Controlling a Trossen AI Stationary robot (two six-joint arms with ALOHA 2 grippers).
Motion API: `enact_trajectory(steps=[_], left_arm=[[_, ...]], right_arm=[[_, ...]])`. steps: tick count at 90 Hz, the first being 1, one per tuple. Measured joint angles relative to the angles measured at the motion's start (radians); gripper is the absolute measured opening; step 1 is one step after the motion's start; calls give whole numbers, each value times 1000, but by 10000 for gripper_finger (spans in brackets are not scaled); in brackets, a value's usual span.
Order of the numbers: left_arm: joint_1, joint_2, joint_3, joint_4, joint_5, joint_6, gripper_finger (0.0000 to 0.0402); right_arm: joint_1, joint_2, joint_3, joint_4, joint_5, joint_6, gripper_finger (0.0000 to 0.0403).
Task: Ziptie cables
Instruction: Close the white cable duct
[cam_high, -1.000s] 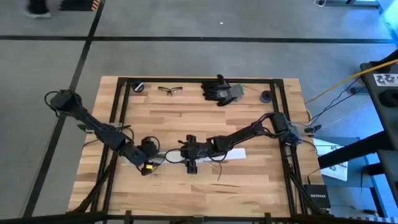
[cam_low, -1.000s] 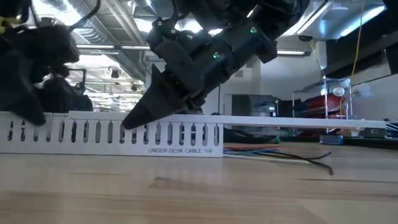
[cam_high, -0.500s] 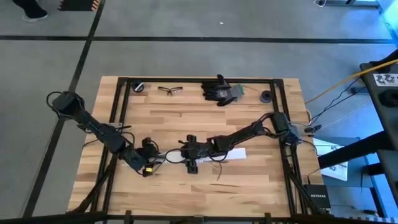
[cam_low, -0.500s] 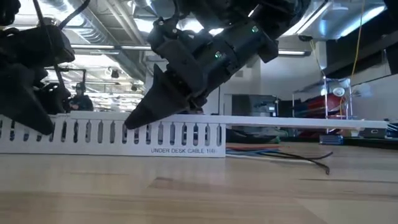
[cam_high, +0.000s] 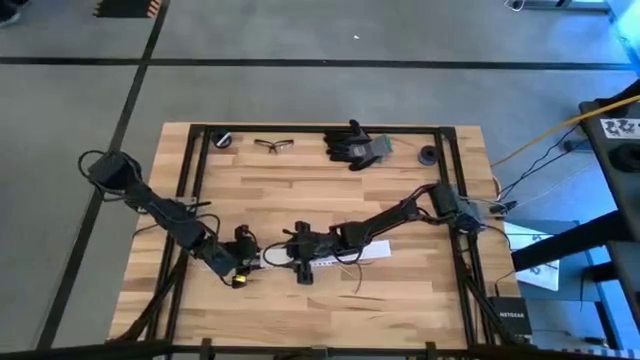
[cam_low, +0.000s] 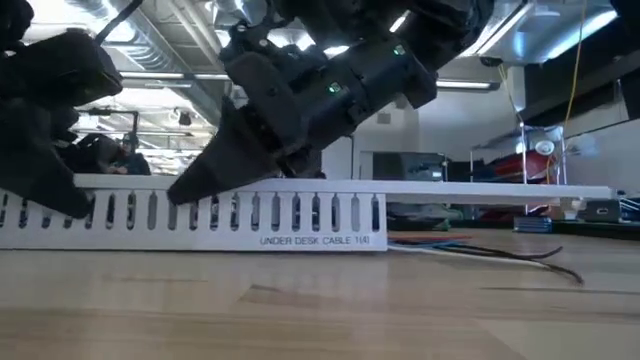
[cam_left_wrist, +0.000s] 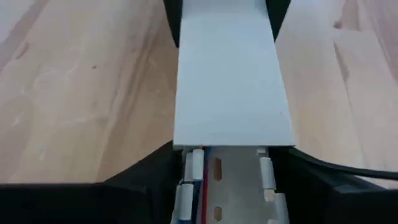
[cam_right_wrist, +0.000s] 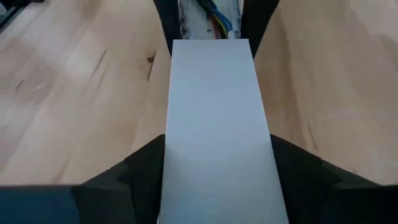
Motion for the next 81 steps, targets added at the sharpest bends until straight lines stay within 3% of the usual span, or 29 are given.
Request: enact_trajectory(steps=[25,40,48,61,81], left_arm=[[13,-2,3,-28,36,-34,203],[48,-5,12,-46,117,-15,240],[67,-30,47,-159,200,-18,263],[46,-108,110,-420,226,-117,274],[-55,-209,118,-533,154,-226,263]], right_arm=[[0,1,9,-28,4,2,225],[0,1,11,-36,5,-5,225],[-3,4,17,-33,12,-4,225],[-6,4,16,-40,18,-7,225],[-5,3,15,-52,4,-19,225]])
